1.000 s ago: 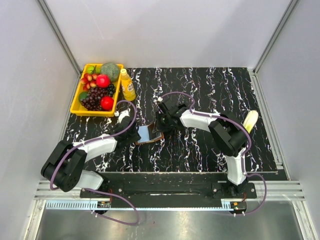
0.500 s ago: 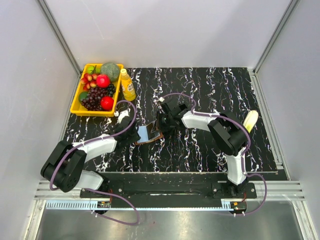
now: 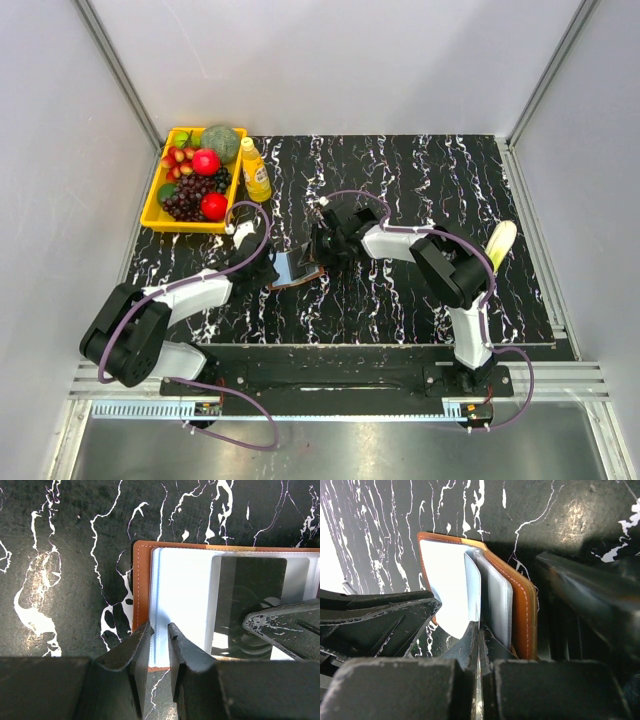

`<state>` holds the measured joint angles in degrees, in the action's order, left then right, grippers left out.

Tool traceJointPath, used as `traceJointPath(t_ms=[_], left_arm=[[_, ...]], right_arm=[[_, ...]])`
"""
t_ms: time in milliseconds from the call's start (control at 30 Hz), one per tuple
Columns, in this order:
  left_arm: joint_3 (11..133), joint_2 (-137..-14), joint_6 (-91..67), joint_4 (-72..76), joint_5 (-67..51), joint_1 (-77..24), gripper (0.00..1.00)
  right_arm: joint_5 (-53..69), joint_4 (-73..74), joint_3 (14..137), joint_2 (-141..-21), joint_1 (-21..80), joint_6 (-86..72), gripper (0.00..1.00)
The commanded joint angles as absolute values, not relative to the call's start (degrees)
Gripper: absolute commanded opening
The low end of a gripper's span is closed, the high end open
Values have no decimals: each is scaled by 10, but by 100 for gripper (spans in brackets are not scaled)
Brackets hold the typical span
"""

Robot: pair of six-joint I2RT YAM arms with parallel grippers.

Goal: Put the credit cards into the card holder
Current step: Insert the credit card into the card holder.

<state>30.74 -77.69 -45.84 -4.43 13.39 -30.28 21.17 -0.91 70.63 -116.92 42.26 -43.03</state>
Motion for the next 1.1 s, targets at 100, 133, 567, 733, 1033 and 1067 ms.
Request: traceJointPath(t_ms=[100,133,567,733,1033,1067], left_arm=[[286,-792,-469,-94,133,-301,25],[287,-790,-469,-93,134,-302,25],[289,-794,-468,-98,141,-301,25],[293,-794,-466,-100,141,-301,25],[291,-786,-468,-85,134,-301,25],[290,-783,-468,-84,133,-301,25]], right_arm=[[136,81,733,-1209,454,-428,5],[139,78,736,-1214,458,-427,6],[52,169,772,-1202,474,-362,32],[35,191,793,-1191,474,-338,40],[40,213,833,-1209,484,-325,45],[43,219,841,-1219,487,-323,45]])
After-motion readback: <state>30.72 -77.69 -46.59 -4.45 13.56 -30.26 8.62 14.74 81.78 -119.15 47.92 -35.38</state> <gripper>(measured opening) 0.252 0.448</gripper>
